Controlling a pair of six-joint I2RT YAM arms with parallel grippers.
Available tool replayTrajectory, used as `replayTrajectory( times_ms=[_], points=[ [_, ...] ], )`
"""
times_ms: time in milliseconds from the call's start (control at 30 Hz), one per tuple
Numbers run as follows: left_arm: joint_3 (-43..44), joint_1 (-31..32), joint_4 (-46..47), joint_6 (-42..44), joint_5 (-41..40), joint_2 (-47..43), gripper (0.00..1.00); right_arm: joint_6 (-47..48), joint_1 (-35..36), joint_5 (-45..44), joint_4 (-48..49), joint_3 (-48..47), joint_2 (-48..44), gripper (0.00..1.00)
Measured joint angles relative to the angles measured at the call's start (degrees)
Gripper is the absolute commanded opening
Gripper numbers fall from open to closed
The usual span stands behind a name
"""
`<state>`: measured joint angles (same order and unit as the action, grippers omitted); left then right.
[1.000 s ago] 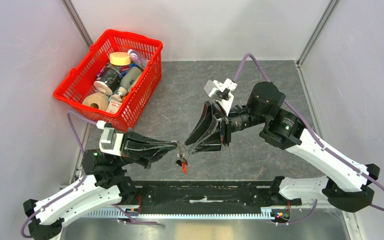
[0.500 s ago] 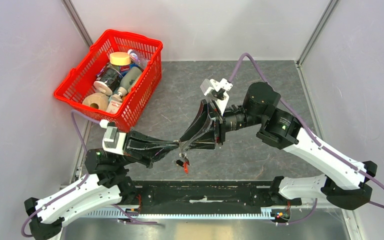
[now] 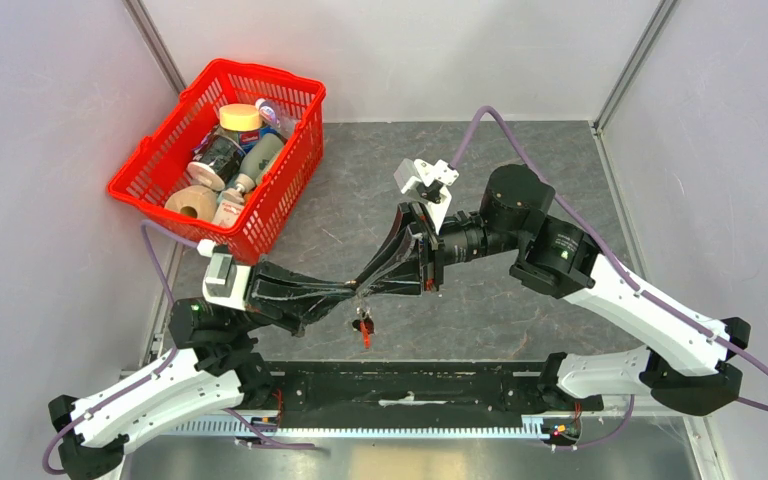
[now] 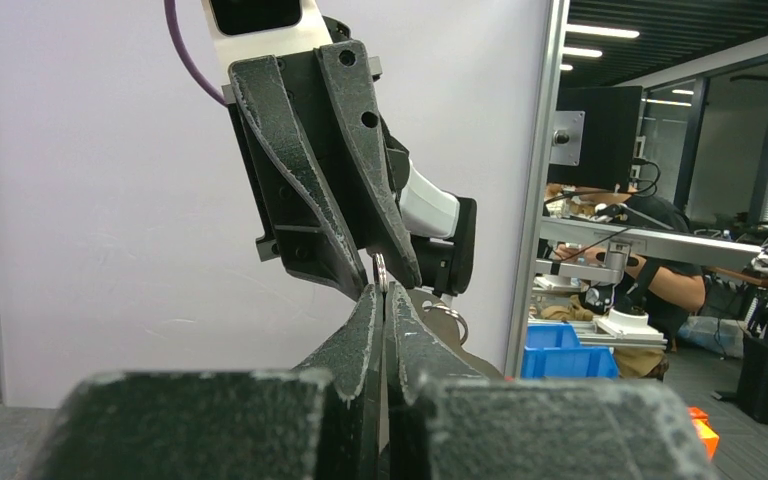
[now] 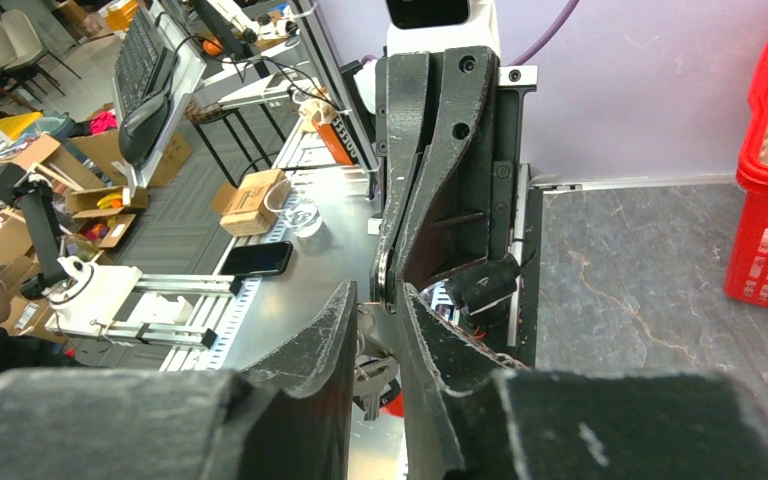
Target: Put the keys on the keyring
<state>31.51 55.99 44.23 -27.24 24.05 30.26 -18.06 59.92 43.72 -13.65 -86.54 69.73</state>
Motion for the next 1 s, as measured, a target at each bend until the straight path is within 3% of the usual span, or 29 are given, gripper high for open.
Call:
replayTrajectory(
  times_ms=[200, 433, 633, 800, 1000],
  points=[
    [-0.02, 0.02, 0.28, -0.31, 0.00, -0.04, 0.02, 1.20, 0.57, -1.16, -0.42, -0.20, 0.00, 0.19],
    [-0.02, 0.02, 0.66, -0.44, 0.02, -0.04, 0.02, 2.19, 0.85, -1.88, -0.63, -0.52, 0.00, 0.00],
    [-0.02, 0.02, 0.92, -0.92, 0.04, -0.04, 0.02, 2.84, 1.18, -2.27, -0.81, -0.76, 0.00, 0.00],
    [-0.02, 0.02, 0.26, -1.66, 0.02, -0.07, 0.24, 3.32, 1.49, -2.80, -2.89, -1.66, 0.09, 0.00],
    [0.57, 0.02, -6.40, -2.40, -0.31, -1.70, 0.34, 3.45, 1.86, -3.72, -8.07, -2.01, 0.02, 0.00]
  ],
)
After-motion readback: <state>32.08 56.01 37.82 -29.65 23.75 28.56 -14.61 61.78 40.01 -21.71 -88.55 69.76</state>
